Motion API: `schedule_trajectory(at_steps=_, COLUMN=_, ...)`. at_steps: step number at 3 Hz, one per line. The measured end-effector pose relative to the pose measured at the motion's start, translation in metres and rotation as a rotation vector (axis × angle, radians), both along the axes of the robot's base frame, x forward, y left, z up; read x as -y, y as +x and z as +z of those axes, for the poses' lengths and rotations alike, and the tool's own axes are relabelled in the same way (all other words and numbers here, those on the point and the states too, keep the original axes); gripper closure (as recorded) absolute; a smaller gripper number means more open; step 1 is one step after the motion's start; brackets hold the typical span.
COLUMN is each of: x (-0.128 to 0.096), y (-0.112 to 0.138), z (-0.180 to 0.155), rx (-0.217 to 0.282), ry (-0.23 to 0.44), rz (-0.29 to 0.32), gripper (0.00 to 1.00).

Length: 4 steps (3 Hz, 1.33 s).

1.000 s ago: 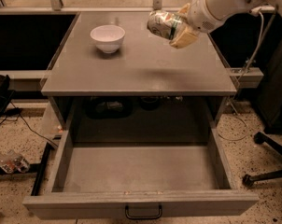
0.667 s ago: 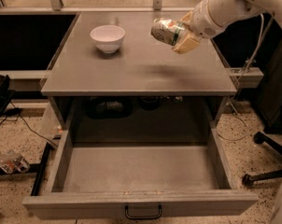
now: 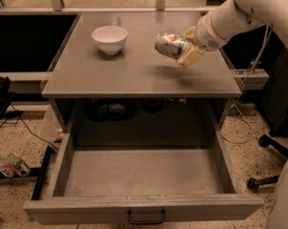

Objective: Pick 7up can from top drawer and place on counter

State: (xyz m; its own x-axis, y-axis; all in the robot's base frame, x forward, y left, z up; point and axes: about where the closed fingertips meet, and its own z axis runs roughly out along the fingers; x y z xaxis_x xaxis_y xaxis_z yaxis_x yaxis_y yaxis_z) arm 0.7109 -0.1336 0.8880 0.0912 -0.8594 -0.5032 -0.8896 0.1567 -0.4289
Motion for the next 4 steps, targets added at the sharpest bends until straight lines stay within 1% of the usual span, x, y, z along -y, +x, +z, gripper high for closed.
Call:
schedule_trajectory(at_steps=1, x=-0.0041, y=-0.0013, z=-0.0205, rx=-0.050, ry=-0.008, rz=0.016, gripper=1.00)
schedule_trajectory(at_steps=2, x=-0.0042, y=-0.0013, z=-0.0207, rx=-0.050, ry=-0.008, rz=0.017, gripper=0.81)
schedule_trajectory(at_steps=4, x=-0.0042, y=-0.0013, z=-0.0207, rx=-0.050, ry=-0.008, rz=0.017, gripper=0.34)
